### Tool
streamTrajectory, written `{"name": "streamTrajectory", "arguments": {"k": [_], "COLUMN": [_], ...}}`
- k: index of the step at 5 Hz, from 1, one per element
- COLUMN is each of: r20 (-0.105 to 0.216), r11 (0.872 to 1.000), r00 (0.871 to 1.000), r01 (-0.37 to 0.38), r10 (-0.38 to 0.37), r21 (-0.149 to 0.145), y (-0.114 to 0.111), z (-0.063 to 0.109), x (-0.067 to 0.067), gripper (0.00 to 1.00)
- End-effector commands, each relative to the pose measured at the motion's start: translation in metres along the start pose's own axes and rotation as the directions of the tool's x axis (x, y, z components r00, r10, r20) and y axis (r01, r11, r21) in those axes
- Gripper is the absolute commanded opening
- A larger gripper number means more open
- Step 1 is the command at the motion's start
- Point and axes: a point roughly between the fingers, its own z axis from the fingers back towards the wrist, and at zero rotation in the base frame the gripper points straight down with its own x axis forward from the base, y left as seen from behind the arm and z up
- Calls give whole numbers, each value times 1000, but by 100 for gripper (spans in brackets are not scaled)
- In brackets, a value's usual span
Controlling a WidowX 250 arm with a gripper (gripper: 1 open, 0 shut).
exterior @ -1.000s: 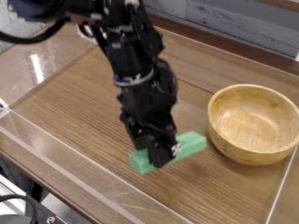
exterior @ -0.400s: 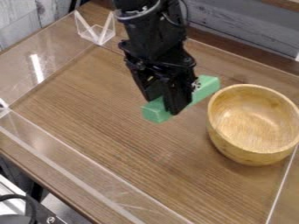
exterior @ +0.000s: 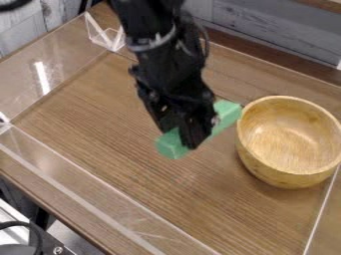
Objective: Put the green block in the brown bowl
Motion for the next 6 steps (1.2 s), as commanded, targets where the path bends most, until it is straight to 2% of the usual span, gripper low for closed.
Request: {"name": "streamTrajectory", "arguments": {"k": [1,2,3,4,5,6], "r20": [47,58,74,91,104,133], "r11": [1000,1000,1000,1000,999,998], "r00": [999,998,997,996,995,991], "r01": [20,23,14,-7,3,-34], "r10": [-21,-25,-15,5,-6,28], "r21": [23,21,19,27,33,43], "y": [-3,-18,-49,-77,-97,-87], "z": [-6,-8,-12,-12,-13,6], "x": [5,19,40,69,84,94], "gripper": [0,0,0,0,0,0]}}
